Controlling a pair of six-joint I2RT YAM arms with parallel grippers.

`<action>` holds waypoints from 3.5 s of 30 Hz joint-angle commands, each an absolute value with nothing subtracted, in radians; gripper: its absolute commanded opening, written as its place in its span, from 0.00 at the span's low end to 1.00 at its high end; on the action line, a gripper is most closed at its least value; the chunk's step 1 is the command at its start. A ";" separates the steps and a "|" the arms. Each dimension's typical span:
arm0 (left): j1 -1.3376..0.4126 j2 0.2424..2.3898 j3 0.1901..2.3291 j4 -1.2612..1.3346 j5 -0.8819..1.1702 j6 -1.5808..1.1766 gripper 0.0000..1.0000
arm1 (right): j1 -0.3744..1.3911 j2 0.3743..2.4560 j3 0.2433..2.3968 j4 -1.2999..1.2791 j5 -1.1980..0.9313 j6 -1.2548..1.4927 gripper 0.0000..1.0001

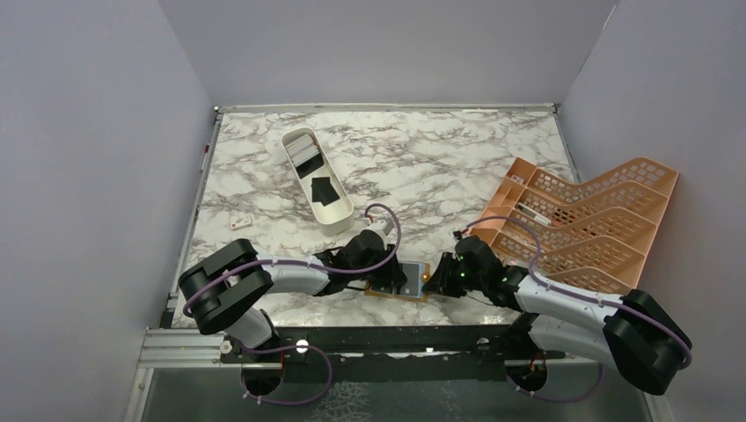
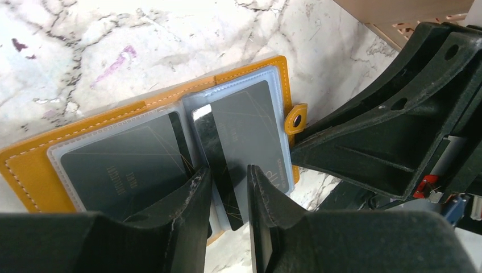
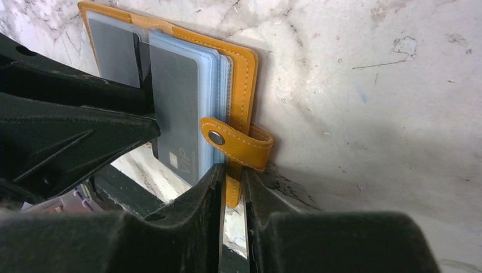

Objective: Put the credit cards into the card holder
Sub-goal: Insert the credit card into the card holder, then turn over the card holder at the center of the board.

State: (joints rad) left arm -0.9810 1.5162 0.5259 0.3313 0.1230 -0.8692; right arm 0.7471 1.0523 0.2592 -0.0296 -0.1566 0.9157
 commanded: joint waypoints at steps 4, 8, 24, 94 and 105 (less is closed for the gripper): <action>-1.036 1.545 0.581 0.354 0.127 -0.776 0.33 | 0.752 1.100 0.270 -0.100 -0.114 0.873 0.23; -1.038 1.536 0.573 0.353 0.125 -0.771 0.33 | 0.753 1.107 0.294 -0.136 -0.089 0.874 0.23; -1.038 1.498 0.567 0.347 0.140 -0.807 0.33 | 0.753 0.945 0.355 -0.301 -0.051 0.886 0.36; -0.992 1.532 0.525 0.341 0.156 -0.841 0.00 | 0.753 0.987 0.247 0.168 -0.308 0.951 0.44; -0.981 1.403 0.502 0.250 0.077 -0.865 0.09 | 0.753 1.035 0.265 0.270 -0.386 0.949 0.44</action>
